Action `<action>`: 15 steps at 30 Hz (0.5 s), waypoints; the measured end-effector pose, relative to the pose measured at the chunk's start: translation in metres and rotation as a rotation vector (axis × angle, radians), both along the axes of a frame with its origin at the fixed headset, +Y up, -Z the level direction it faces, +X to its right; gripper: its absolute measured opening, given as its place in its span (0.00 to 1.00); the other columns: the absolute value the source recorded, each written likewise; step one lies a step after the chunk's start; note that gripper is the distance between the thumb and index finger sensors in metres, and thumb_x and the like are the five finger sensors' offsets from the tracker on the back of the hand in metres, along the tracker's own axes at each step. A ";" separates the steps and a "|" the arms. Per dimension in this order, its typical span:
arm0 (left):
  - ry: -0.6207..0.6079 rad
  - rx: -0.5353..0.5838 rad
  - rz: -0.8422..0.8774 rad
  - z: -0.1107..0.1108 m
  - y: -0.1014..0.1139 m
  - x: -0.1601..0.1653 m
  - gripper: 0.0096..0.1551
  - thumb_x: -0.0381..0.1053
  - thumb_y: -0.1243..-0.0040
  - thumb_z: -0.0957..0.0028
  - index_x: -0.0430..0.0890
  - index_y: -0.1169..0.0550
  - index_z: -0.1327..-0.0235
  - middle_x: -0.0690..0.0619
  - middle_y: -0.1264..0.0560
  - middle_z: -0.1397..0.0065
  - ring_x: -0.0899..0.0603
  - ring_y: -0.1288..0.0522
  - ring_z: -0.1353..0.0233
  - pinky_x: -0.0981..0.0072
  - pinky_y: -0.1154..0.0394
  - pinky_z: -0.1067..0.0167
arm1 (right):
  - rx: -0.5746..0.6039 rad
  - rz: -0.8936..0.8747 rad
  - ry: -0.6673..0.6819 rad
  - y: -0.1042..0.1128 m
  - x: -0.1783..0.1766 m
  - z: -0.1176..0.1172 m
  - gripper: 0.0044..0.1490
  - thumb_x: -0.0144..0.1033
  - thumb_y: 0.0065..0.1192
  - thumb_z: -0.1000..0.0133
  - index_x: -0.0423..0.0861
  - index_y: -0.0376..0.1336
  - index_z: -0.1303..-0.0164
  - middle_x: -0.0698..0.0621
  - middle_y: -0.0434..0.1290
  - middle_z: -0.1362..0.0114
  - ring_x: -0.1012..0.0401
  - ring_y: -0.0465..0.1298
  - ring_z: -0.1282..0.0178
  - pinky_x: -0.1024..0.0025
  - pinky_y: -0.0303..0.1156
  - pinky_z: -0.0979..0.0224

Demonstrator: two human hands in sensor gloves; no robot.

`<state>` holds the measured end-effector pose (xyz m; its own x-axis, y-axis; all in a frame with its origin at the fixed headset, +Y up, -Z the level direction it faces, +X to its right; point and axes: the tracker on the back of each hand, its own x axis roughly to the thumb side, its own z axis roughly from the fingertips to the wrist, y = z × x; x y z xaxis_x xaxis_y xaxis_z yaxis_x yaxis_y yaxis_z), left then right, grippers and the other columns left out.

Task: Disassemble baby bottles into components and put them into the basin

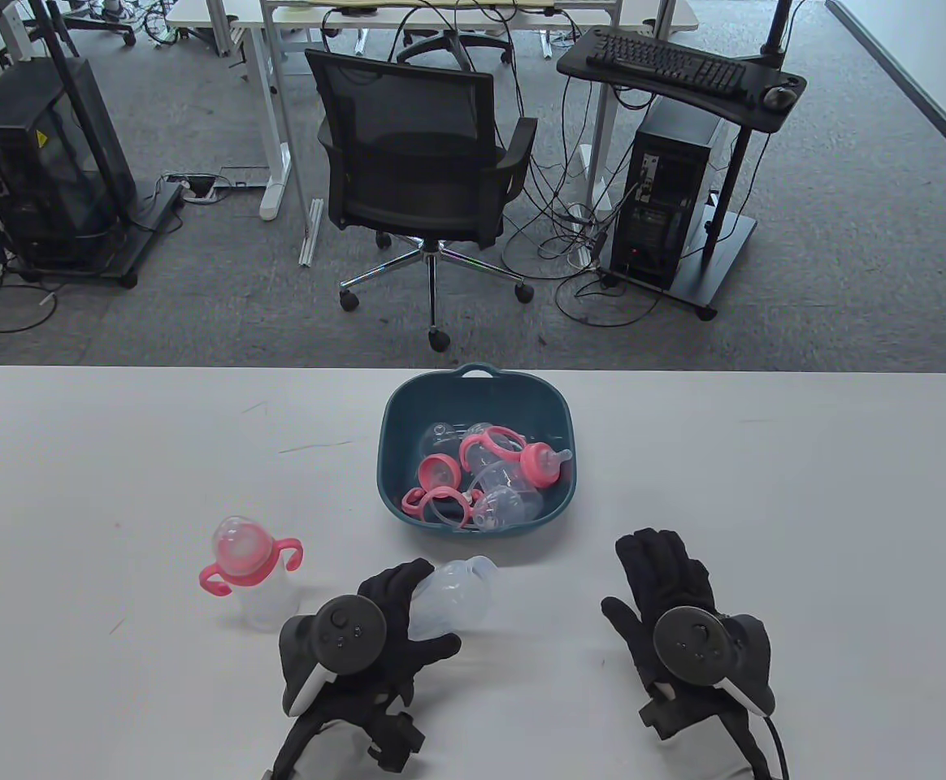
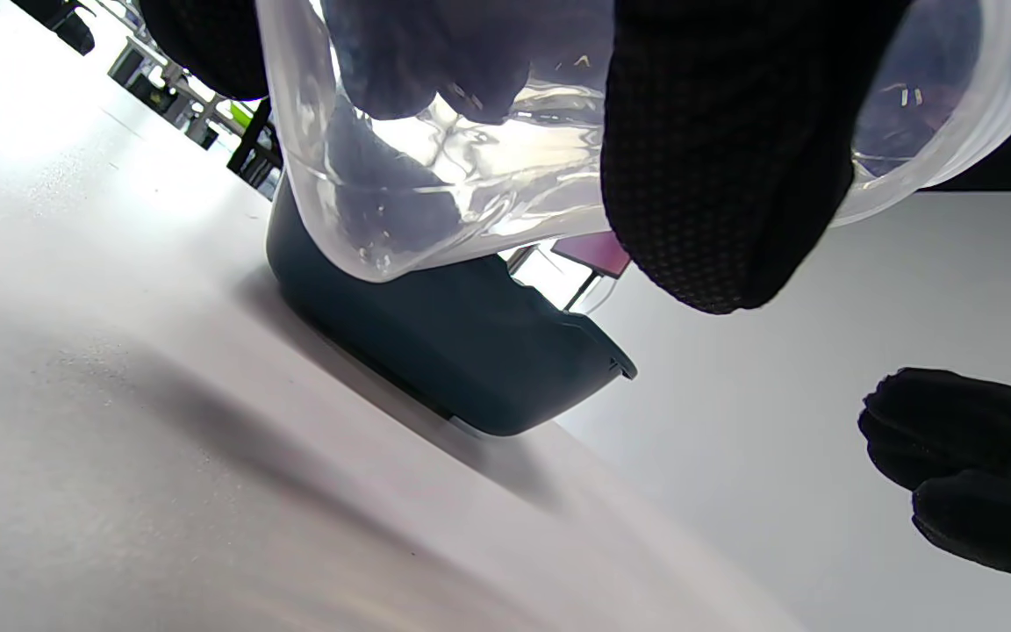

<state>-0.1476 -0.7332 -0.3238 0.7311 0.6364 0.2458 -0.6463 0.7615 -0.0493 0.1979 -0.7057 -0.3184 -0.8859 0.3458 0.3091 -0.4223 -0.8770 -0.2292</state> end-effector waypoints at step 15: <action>0.041 0.026 0.032 -0.001 0.010 0.001 0.56 0.62 0.23 0.61 0.56 0.43 0.24 0.52 0.42 0.23 0.39 0.39 0.20 0.36 0.41 0.28 | -0.019 0.004 0.015 -0.014 0.012 -0.003 0.46 0.42 0.66 0.42 0.45 0.49 0.18 0.41 0.49 0.14 0.40 0.48 0.15 0.33 0.48 0.24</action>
